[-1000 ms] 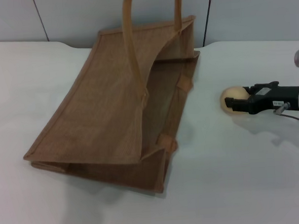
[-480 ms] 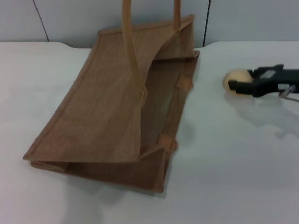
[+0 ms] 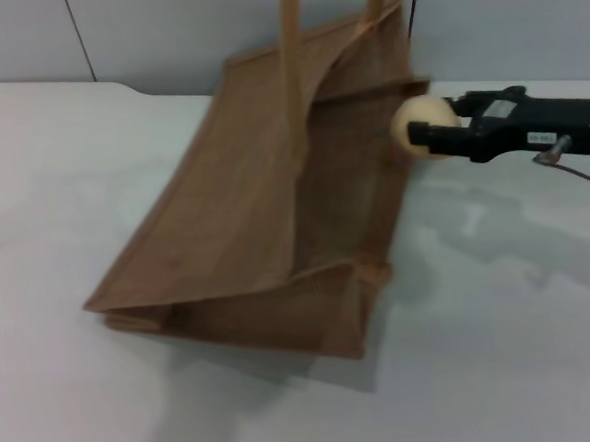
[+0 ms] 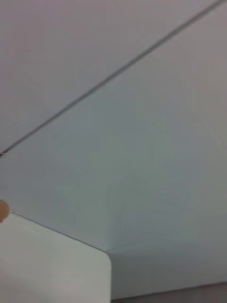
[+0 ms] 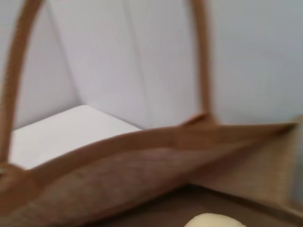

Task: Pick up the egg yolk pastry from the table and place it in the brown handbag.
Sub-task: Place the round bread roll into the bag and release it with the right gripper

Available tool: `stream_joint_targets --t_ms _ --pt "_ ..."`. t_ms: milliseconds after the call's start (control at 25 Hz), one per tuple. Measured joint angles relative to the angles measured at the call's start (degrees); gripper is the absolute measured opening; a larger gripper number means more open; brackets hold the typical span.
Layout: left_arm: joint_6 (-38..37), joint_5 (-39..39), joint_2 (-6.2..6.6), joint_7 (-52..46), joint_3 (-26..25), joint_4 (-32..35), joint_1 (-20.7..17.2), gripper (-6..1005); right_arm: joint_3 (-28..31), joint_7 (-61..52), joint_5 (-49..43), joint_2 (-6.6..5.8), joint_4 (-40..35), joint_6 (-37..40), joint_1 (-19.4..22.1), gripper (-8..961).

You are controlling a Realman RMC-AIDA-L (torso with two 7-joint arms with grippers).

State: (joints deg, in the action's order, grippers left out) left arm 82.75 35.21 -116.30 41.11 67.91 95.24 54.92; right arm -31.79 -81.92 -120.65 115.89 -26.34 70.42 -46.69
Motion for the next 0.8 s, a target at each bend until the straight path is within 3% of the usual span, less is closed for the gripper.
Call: stream_joint_targets --t_ms 320,800 --pt "-0.3 0.2 -0.07 -1.9 3.8 1.2 2.9 105 0.0 3.9 0.0 0.02 3.3 -1.2 -3.4 561" --pt "-2.1 1.0 -0.07 -2.0 4.3 1.5 3.0 143 0.0 5.2 2.6 0.02 6.5 -10.0 -6.3 573"
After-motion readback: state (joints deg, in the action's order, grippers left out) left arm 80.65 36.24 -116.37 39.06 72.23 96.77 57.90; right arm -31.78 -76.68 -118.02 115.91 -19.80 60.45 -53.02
